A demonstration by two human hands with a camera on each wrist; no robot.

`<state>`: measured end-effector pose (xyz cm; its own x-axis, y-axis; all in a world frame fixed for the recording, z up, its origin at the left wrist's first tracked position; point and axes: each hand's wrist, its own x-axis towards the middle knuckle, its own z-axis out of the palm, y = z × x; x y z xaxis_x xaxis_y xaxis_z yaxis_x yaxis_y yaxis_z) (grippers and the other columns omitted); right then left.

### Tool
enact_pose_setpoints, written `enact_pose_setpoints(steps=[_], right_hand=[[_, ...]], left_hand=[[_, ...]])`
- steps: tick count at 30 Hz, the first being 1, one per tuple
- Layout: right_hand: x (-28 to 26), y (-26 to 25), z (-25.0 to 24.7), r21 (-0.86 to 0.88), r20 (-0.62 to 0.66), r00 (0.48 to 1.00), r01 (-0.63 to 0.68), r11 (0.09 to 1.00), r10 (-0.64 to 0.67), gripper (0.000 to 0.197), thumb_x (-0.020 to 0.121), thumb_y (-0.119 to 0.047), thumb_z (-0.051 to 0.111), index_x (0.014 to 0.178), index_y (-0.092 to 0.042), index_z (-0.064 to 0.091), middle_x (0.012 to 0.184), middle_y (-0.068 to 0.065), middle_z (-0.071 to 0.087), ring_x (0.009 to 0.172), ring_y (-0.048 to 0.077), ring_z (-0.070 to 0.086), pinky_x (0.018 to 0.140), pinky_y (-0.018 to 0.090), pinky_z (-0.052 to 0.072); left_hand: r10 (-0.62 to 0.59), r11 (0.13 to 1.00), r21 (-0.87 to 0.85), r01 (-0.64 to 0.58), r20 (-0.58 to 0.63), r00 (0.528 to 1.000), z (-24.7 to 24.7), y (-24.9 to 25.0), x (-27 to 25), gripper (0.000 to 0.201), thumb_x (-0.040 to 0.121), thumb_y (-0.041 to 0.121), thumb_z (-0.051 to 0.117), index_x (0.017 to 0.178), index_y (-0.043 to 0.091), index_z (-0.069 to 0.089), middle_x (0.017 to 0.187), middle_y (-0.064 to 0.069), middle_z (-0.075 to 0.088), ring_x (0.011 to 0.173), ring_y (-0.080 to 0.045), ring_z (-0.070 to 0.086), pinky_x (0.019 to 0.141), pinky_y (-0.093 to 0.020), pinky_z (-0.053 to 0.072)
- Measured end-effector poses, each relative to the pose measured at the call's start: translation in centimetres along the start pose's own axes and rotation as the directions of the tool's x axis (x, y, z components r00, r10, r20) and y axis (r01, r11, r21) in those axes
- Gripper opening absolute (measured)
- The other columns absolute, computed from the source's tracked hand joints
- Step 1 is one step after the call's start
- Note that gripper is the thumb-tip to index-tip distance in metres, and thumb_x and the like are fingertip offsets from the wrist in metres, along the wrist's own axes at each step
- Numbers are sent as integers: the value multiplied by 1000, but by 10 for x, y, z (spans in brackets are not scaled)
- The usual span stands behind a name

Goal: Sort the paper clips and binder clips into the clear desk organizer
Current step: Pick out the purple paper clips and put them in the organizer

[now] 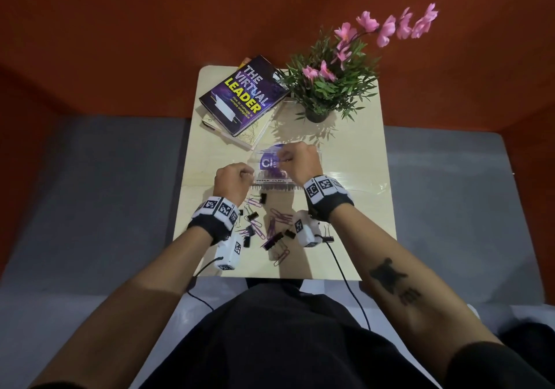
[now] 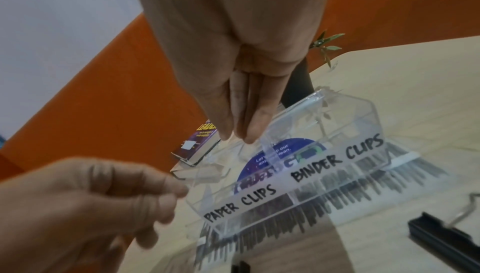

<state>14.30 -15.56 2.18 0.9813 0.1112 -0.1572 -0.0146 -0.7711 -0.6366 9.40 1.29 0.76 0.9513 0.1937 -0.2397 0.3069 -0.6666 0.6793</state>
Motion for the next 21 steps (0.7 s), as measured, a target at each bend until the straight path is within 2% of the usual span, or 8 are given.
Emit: enact_pose_setpoints(steps=[3, 6, 9, 11, 13, 16, 19, 21], right_hand=[[-11, 7, -8, 84, -81, 996, 35, 996, -28, 24, 71, 4, 62, 82, -12, 76, 77, 5, 76, 73, 17, 70, 77, 30, 59], [-35, 18, -6, 88, -96, 995, 0, 996, 8, 21, 76, -1, 62, 82, -15, 76, 79, 2, 76, 70, 13, 69, 74, 25, 58], [-66, 30, 9, -34, 88, 994, 61, 998, -58, 22, 80, 1, 59, 86, -12, 75, 83, 3, 75, 68, 14, 64, 66, 26, 55], [-81, 32, 22, -114, 258, 960, 142, 983, -109, 19, 82, 0, 58, 88, -10, 73, 86, 8, 70, 69, 21, 60, 64, 26, 46], [-89, 32, 35, -190, 358, 922, 226, 955, -147, 19, 81, -5, 62, 97, -13, 68, 93, 10, 61, 75, 26, 58, 62, 29, 43], [-89, 30, 51, -286, 413, 892, 318, 904, -183, 46, 81, -12, 66, 125, -19, 53, 108, 14, 52, 96, 29, 51, 61, 36, 49], [-81, 27, 57, -373, 434, 884, 355, 857, -177, 53, 84, -15, 64, 133, -17, 45, 116, 17, 48, 108, 35, 46, 69, 42, 50], [-78, 27, 54, -374, 409, 896, 336, 865, -172, 52, 84, -13, 62, 134, -17, 44, 117, 18, 49, 110, 36, 45, 74, 44, 52]], left_hand=[[-22, 999, 32, 22, -15, 1000, -4, -18, -10, 18, 81, 2, 64, 79, 15, 76, 86, -6, 76, 81, -23, 69, 78, -33, 57], [3, 987, 159, -11, 51, 999, -6, -31, -21, 20, 86, 8, 58, 86, 19, 74, 96, -4, 74, 86, -25, 67, 74, -38, 58], [127, 902, 391, -183, 166, 978, -2, -36, -30, 21, 89, 7, 55, 97, 15, 73, 102, -9, 68, 96, -30, 58, 74, -42, 54], [204, 790, 531, -306, 243, 948, 3, -38, -32, 21, 86, 4, 56, 97, 12, 71, 102, -10, 66, 97, -31, 53, 74, -42, 50], [237, 694, 615, -374, 296, 926, 8, -38, -36, 19, 81, 3, 59, 94, 12, 69, 101, -9, 65, 97, -29, 51, 76, -41, 45], [247, 625, 654, -426, 352, 903, 12, -36, -46, 16, 80, 7, 60, 92, 13, 68, 99, -6, 64, 99, -29, 49, 78, -41, 41], [235, 622, 652, -434, 373, 898, 15, -36, -56, 18, 80, 10, 60, 97, 11, 66, 103, -7, 62, 102, -29, 48, 80, -40, 41], [252, 631, 632, -449, 381, 890, 18, -38, -59, 24, 79, 9, 60, 103, 10, 63, 106, -8, 60, 102, -29, 47, 80, -41, 41]])
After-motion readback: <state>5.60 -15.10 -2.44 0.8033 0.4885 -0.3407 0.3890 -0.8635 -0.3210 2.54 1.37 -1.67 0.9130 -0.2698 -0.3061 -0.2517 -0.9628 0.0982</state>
